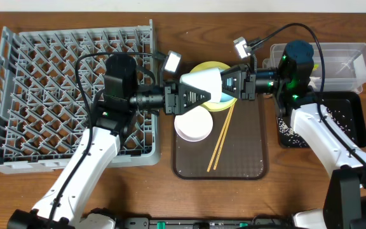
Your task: Sort waste into correct bins and load items into the dishwasher rack
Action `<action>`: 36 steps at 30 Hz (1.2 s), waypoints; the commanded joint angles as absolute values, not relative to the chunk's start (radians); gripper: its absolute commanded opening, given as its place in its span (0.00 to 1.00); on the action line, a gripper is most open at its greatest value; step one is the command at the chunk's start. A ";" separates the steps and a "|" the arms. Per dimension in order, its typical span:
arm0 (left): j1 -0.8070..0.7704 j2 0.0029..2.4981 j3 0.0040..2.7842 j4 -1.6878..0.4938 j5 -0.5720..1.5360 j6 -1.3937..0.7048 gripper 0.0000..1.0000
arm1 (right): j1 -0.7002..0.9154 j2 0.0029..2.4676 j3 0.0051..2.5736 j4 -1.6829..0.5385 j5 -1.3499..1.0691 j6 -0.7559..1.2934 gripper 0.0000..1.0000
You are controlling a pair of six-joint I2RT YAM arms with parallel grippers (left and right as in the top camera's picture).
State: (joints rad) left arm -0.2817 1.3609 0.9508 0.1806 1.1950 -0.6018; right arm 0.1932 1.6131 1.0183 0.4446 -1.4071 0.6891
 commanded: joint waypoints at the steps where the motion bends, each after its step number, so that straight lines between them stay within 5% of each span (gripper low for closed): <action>1: -0.264 1.367 0.965 0.164 1.054 -0.564 0.66 | 0.197 1.597 1.026 0.452 -1.494 0.675 0.16; 10: -0.264 1.367 0.965 0.166 1.053 -0.564 0.66 | 0.197 1.597 1.026 0.453 -1.494 0.675 0.04; 18: -0.250 1.367 0.965 0.120 0.984 -0.488 0.65 | 0.197 1.597 1.026 0.452 -1.502 0.675 0.29; 36: -0.004 1.279 0.965 -0.067 0.856 -0.319 0.62 | 0.195 1.598 1.026 0.451 -1.480 0.656 0.38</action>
State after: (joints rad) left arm -0.0338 1.3251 0.9577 -0.0284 0.9348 -0.4091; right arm 0.1932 1.6142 1.0183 0.4500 -1.4769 0.6796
